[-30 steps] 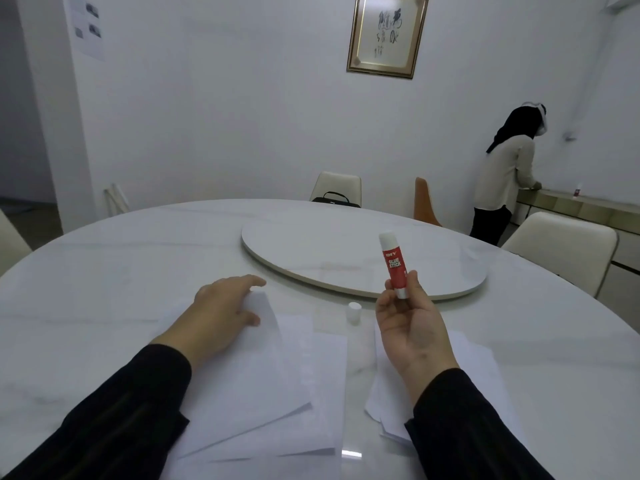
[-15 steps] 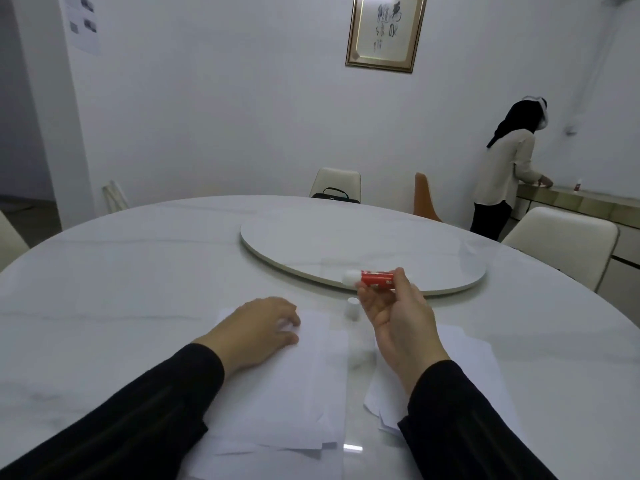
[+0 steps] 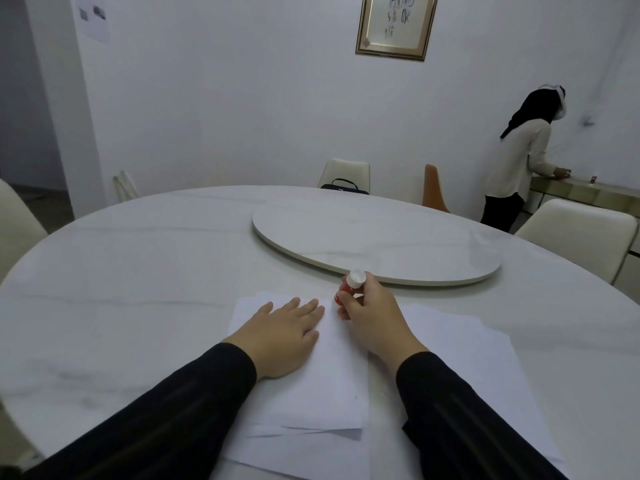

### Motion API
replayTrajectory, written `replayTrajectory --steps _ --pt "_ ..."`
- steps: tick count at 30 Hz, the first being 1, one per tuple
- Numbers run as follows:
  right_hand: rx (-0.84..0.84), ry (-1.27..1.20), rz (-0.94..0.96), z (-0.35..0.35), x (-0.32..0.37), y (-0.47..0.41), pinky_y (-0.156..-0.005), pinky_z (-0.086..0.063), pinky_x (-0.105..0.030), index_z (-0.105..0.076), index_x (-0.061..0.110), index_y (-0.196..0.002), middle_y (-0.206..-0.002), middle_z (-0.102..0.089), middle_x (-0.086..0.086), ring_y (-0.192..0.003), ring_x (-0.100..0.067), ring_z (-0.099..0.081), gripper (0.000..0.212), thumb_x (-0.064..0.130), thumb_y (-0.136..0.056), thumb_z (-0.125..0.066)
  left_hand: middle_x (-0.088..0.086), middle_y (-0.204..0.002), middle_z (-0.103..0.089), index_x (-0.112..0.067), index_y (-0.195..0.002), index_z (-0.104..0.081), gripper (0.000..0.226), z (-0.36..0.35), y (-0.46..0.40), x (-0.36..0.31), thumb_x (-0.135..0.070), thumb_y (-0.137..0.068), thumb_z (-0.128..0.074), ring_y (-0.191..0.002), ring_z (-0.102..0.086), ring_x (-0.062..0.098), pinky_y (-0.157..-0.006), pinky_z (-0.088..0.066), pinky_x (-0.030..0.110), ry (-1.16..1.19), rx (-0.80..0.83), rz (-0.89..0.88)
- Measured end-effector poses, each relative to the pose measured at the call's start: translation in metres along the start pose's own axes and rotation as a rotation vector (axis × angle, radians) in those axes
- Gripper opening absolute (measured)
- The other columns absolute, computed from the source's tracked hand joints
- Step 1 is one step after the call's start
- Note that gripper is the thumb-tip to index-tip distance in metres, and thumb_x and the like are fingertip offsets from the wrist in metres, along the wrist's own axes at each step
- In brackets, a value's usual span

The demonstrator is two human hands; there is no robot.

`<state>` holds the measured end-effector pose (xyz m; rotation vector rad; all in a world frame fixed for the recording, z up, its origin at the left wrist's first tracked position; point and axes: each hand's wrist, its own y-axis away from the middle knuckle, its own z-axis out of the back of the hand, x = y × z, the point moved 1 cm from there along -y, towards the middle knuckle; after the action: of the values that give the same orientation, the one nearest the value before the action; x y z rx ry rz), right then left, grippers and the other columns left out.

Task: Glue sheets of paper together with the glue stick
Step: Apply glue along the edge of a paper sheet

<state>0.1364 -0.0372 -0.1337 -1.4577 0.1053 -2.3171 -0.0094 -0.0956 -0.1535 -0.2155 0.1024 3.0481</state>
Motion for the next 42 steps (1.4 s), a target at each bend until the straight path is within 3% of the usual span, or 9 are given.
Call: replayTrajectory --steps 6,14,20,23,26,31,33,36,42 --pt "0.039 0.089 0.034 0.003 0.003 0.004 -0.08 -0.051 -0.042 -0.055 0.014 -0.094 -0.095 -0.066 -0.01 -0.086 -0.033 -0.062 0.01 0.022 -0.088 -0.052 -0.012 -0.16 0.004 -0.03 -0.151 -0.001 0.053 0.001 -0.001 0.0 -0.033 -0.1 -0.014 -0.148 0.004 0.01 -0.119 0.003 0.038 0.005 0.029 0.006" --pt "0.12 0.08 0.062 0.015 0.017 0.033 -0.062 -0.045 -0.033 -0.06 0.006 -0.085 -0.084 -0.069 -0.016 -0.06 -0.015 -0.05 0.013 0.017 -0.079 -0.056 -0.013 -0.16 0.002 -0.03 -0.151 -0.004 0.053 0.003 0.0 0.0 -0.034 -0.1 -0.016 -0.148 0.002 0.009 -0.119 0.002 0.038 0.033 0.018 0.013" --pt "0.172 0.096 0.126 0.022 0.027 0.074 -0.062 -0.051 -0.045 -0.06 0.006 -0.081 -0.077 -0.062 -0.02 -0.061 -0.014 -0.049 0.017 0.02 -0.073 -0.059 -0.012 -0.16 0.001 -0.03 -0.151 -0.004 0.053 0.002 0.001 -0.001 -0.033 -0.1 -0.016 -0.148 0.001 0.01 -0.119 0.001 0.039 0.035 0.014 0.017" --pt "0.204 0.075 0.156 0.025 0.029 0.092 -0.064 -0.052 -0.047 -0.058 0.003 -0.078 -0.07 -0.061 -0.019 -0.06 -0.029 -0.052 0.021 0.022 -0.069 -0.059 -0.012 -0.161 0.001 -0.029 -0.151 -0.005 0.053 0.003 0.002 -0.002 -0.033 -0.1 -0.016 -0.148 0.001 0.011 -0.119 0.001 0.039 0.018 0.008 0.016" --pt "0.235 -0.07 0.1 0.029 0.028 0.098 -0.048 -0.046 -0.033 -0.061 0.004 -0.075 -0.068 -0.065 -0.021 -0.051 -0.023 -0.059 0.01 0.012 -0.07 -0.061 -0.011 -0.161 0.001 -0.028 -0.152 -0.005 0.052 0.004 0.005 -0.005 -0.033 -0.101 -0.015 -0.148 0.001 0.01 -0.119 0.001 0.038 0.007 0.006 0.007" --pt "-0.142 -0.462 0.023 0.048 0.024 0.087 -0.038 -0.036 -0.018 -0.061 0.002 -0.08 -0.051 -0.06 -0.002 -0.039 -0.011 -0.044 0.007 -0.003 -0.084 -0.058 -0.006 -0.161 0.002 -0.025 -0.152 -0.003 0.057 0.014 0.011 -0.002 -0.036 -0.1 -0.024 -0.148 0.001 0.013 -0.12 -0.004 0.037 -0.029 -0.09 0.021" --pt "-0.225 -0.431 0.033 0.048 0.022 0.086 -0.041 -0.039 -0.018 -0.061 0.005 -0.081 -0.05 -0.06 0.0 -0.043 -0.012 -0.047 0.008 0.0 -0.086 -0.056 0.002 -0.158 -0.019 -0.019 -0.149 -0.017 0.062 0.019 0.015 -0.004 -0.048 -0.096 -0.03 -0.144 -0.017 0.021 -0.116 -0.017 0.039 -0.105 -0.184 0.159" --pt "-0.275 -0.453 0.012 0.044 0.022 0.083 -0.046 -0.043 -0.024 -0.062 0.006 -0.084 -0.061 -0.065 -0.004 -0.05 -0.016 -0.054 0.004 0.006 -0.087 -0.058 0.006 -0.144 -0.039 -0.018 -0.138 -0.038 0.068 0.021 0.021 -0.006 -0.063 -0.087 -0.037 -0.132 -0.033 0.028 -0.107 -0.028 0.042 -0.12 -0.015 0.254" --pt "-0.471 -0.631 -0.368 0.052 -0.001 0.071 -0.057 -0.046 -0.028 -0.059 0.008 -0.086 -0.072 -0.063 -0.011 -0.057 -0.018 -0.055 0.009 0.016 -0.09 -0.055 -0.011 -0.16 -0.011 -0.035 -0.145 -0.028 0.054 0.044 0.013 0.008 -0.033 -0.095 -0.047 -0.147 -0.014 0.021 -0.118 -0.017 0.045 -0.056 0.23 0.073"
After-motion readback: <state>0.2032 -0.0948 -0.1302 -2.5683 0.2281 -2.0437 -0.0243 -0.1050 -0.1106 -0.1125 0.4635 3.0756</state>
